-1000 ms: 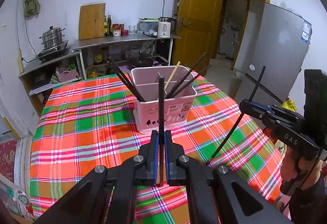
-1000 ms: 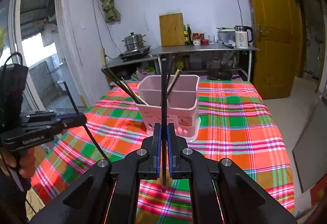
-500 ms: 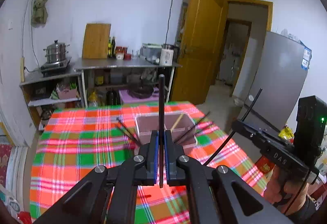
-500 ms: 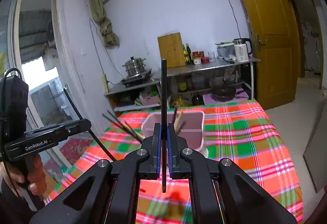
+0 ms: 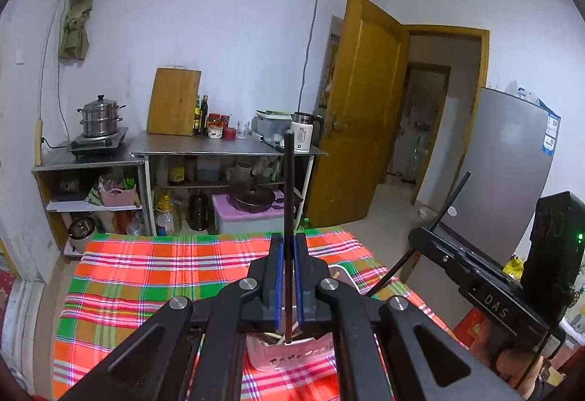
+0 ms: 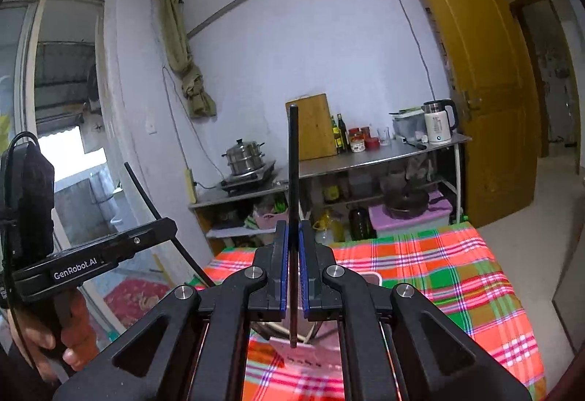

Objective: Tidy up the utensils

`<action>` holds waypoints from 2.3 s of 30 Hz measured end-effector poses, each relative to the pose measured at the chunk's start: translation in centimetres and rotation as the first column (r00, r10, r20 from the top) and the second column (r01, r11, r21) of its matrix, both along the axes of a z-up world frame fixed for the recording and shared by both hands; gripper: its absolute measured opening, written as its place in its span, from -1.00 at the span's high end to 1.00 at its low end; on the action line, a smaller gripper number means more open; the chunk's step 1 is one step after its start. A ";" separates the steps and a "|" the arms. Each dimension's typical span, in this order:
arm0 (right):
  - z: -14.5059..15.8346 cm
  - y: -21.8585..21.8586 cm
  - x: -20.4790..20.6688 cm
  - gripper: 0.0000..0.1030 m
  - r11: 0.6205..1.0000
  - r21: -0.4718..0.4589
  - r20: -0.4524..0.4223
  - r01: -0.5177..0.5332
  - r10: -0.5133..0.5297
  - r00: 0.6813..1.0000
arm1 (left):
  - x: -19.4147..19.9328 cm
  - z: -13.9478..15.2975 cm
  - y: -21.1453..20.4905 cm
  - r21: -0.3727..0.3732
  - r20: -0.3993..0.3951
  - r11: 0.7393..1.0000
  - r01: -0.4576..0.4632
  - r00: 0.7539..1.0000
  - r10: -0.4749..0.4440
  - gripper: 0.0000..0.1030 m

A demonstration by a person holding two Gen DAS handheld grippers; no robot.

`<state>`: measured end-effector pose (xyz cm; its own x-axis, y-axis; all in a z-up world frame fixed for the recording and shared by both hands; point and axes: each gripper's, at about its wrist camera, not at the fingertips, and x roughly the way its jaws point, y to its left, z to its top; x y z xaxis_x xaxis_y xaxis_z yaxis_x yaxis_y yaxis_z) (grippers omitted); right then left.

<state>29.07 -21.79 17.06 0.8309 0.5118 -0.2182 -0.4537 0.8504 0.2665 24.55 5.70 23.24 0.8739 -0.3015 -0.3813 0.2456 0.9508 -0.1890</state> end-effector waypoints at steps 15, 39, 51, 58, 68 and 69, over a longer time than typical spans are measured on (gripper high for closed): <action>-2.8 1.9 2.6 0.90 0.998 -0.056 -0.037 0.023 -0.025 0.999 | 5.1 -4.6 0.1 0.026 -0.099 1.000 0.017 0.995 -0.015 0.91; -4.4 3.7 3.0 0.78 0.986 -0.165 -0.082 -0.022 0.008 0.997 | 5.2 -7.5 1.0 0.037 -0.149 0.999 0.005 0.989 0.000 0.86; -3.3 2.4 1.8 0.74 0.989 -0.147 -0.042 -0.011 0.005 0.999 | 1.8 -6.2 1.8 0.003 -0.093 1.000 -0.003 0.996 0.003 0.84; -3.1 0.9 -0.6 0.74 0.993 -0.115 -0.028 -0.002 -0.001 1.000 | -1.7 -6.5 1.6 0.004 -0.063 1.000 0.019 0.998 -0.019 0.83; -7.0 -0.7 -5.8 0.73 0.990 -0.141 -0.063 -0.010 0.001 0.998 | -8.0 -11.2 0.2 0.031 -0.078 0.999 0.017 0.997 -0.014 0.80; -7.5 -0.8 -6.3 0.73 0.989 -0.147 -0.067 -0.006 -0.004 0.998 | -8.5 -11.7 -0.1 0.033 -0.081 0.999 0.018 0.997 -0.015 0.79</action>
<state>22.77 -22.62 9.53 0.8113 0.4709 -0.3465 -0.4399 0.8821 0.1687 16.00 5.65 11.53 0.8350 -0.3017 -0.4601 0.2469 0.9528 -0.1768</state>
